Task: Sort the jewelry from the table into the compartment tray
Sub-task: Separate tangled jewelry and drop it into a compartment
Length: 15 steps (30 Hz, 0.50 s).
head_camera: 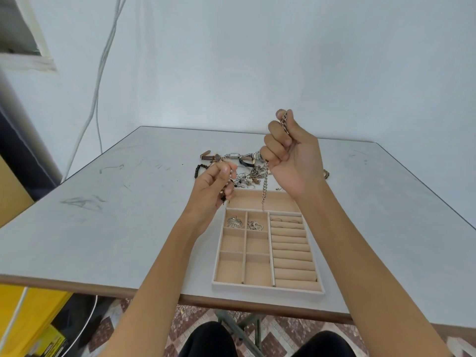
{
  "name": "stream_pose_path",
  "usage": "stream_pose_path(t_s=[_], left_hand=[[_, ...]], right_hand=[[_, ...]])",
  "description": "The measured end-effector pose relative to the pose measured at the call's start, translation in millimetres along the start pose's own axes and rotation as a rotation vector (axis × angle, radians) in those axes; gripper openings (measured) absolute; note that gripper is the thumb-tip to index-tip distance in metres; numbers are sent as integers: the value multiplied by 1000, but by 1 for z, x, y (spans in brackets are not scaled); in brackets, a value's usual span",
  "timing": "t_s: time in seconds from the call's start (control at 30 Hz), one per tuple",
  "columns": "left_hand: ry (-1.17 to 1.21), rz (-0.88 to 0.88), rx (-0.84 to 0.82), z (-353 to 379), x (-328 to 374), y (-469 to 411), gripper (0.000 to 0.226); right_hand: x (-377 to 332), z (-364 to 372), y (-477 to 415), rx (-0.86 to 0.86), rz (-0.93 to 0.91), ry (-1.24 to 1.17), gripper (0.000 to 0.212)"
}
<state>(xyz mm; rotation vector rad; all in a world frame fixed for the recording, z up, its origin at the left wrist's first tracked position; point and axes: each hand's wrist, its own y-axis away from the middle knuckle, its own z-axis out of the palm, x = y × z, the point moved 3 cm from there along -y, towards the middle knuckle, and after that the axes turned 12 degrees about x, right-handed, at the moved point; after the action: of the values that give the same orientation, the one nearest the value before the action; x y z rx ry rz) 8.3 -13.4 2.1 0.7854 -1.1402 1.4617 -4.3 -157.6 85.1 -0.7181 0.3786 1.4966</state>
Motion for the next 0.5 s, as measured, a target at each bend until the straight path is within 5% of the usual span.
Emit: stream_pose_path(t_s=[0.5], left_hand=[[28,-16,14,-1,-1,0,18]], right_hand=[[9,-4,1,-8,18,21,24]])
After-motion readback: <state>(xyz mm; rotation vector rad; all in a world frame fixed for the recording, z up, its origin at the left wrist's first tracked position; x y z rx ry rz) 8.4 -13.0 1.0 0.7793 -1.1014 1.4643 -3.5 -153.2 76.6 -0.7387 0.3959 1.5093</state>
